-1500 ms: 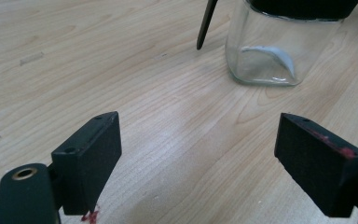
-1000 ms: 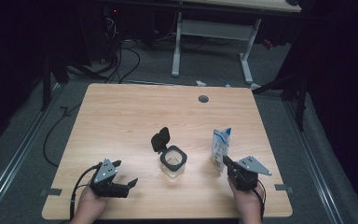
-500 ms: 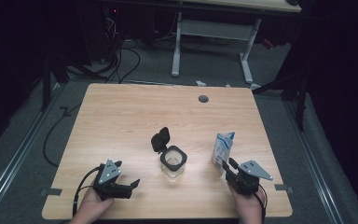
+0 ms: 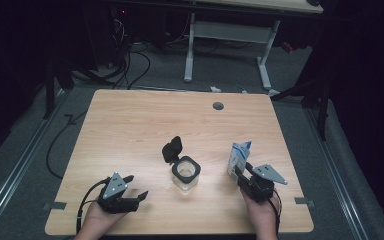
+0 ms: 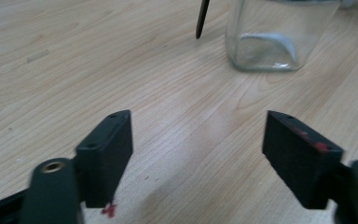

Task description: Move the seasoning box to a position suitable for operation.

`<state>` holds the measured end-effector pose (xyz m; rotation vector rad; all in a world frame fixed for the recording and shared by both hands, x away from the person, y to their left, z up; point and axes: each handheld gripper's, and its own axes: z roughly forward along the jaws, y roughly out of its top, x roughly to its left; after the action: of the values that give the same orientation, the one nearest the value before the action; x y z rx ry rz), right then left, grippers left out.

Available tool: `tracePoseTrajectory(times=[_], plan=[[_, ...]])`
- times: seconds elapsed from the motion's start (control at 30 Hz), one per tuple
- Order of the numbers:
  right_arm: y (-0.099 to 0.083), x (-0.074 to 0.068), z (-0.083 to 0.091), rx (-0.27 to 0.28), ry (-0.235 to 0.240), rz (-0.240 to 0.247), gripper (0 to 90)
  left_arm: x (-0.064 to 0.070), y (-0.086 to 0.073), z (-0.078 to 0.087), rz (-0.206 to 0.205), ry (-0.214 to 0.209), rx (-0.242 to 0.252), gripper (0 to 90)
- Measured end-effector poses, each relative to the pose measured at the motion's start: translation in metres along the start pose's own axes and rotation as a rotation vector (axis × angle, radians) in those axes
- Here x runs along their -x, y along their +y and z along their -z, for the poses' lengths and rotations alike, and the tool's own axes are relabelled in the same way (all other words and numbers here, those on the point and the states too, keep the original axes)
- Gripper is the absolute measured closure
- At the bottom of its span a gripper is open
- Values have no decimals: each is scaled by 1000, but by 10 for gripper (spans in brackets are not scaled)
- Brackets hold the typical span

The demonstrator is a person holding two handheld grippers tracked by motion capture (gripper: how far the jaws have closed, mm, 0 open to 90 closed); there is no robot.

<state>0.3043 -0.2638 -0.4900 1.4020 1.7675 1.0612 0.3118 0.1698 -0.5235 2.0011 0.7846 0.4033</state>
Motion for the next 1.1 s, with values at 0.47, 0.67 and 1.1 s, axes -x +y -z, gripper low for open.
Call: tracePoseTrajectory(times=[0.47,0.67,1.1], plan=[[-2,1,2,48,1,9,776,-5,-4,-2,57,-23,11,290],[-1,-5,3,35,-25,22,815,-4,-4,-1,34,-25,11,302],[4,-5,3,0,-11,14,829,-4,-5,-1,12,-31,7,305]])
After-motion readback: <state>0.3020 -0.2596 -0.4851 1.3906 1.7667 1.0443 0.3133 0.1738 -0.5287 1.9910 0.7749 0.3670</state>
